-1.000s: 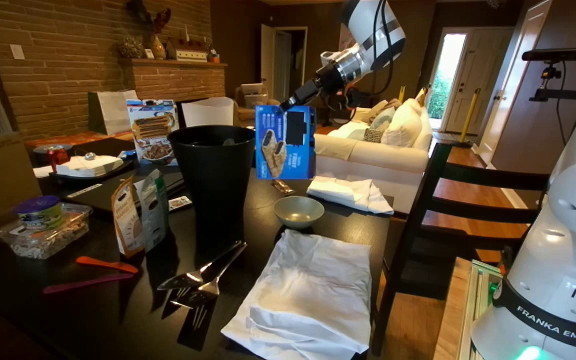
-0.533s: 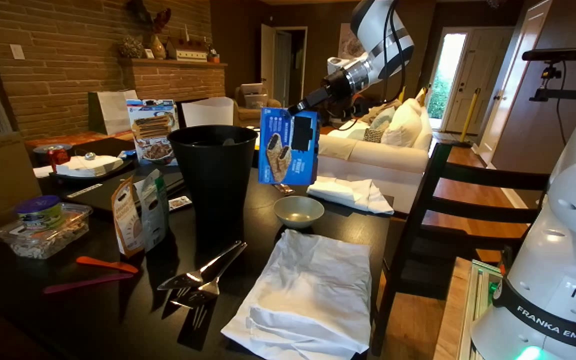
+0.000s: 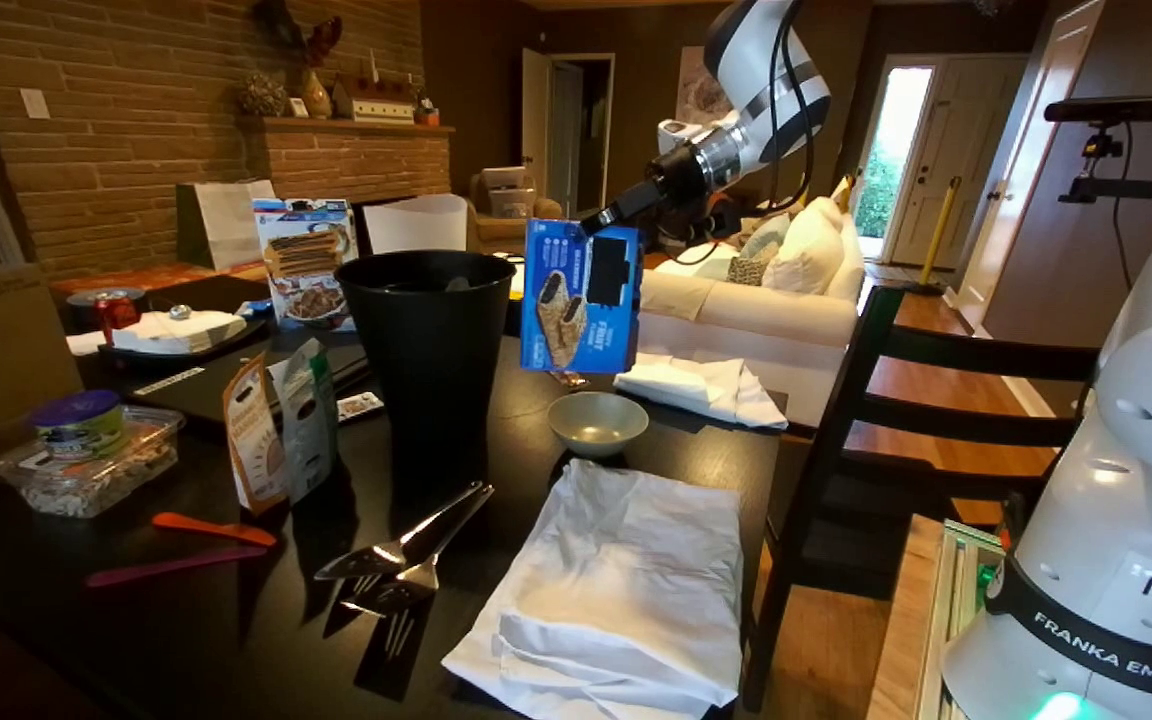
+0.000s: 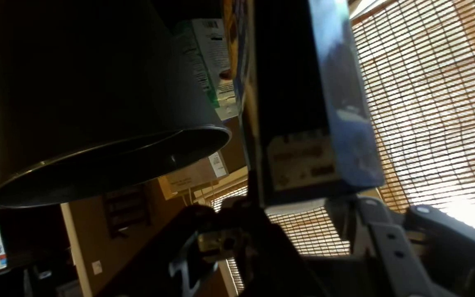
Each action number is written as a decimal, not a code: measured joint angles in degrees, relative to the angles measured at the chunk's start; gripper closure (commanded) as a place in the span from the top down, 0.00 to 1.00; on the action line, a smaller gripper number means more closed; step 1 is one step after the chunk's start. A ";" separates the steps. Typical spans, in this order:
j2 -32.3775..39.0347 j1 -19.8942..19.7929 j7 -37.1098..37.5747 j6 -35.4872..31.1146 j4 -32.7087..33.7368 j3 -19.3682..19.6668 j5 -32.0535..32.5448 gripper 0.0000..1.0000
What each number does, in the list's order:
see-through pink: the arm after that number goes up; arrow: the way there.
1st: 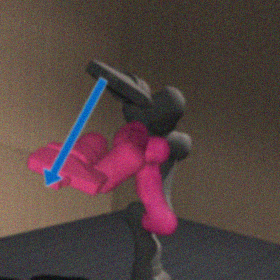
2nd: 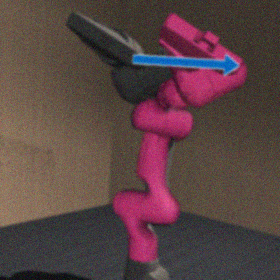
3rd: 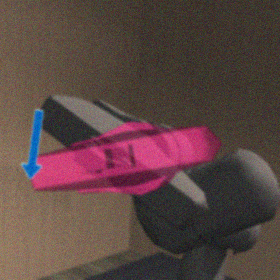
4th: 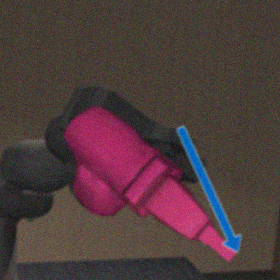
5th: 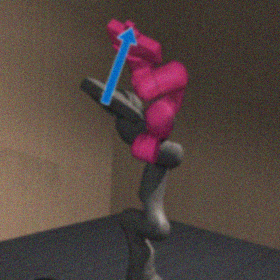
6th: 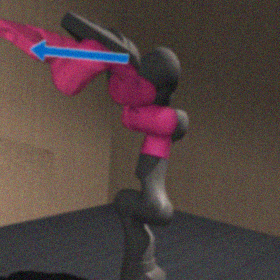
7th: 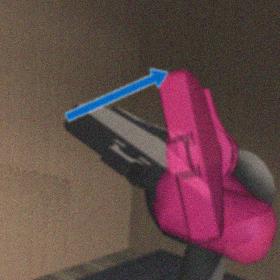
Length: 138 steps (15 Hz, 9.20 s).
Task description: Pour the snack out of the blue box and into the bowl.
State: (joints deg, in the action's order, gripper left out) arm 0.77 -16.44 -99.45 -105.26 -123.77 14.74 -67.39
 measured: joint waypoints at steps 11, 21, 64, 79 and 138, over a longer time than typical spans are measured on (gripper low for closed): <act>6.75 -3.58 -12.89 17.35 2.53 3.98 -6.43 0.16; 12.68 -5.22 -22.03 19.53 4.64 4.07 -12.63 0.16; 9.65 -1.66 -11.21 24.04 15.21 2.79 3.55 0.16; 6.80 5.31 -22.20 20.58 19.02 -5.79 37.24 0.16; 2.48 16.39 -46.07 -31.24 -7.69 -15.86 74.33 0.16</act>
State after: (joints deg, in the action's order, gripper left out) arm 3.25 -0.05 -145.52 -136.50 -131.46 -1.12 6.93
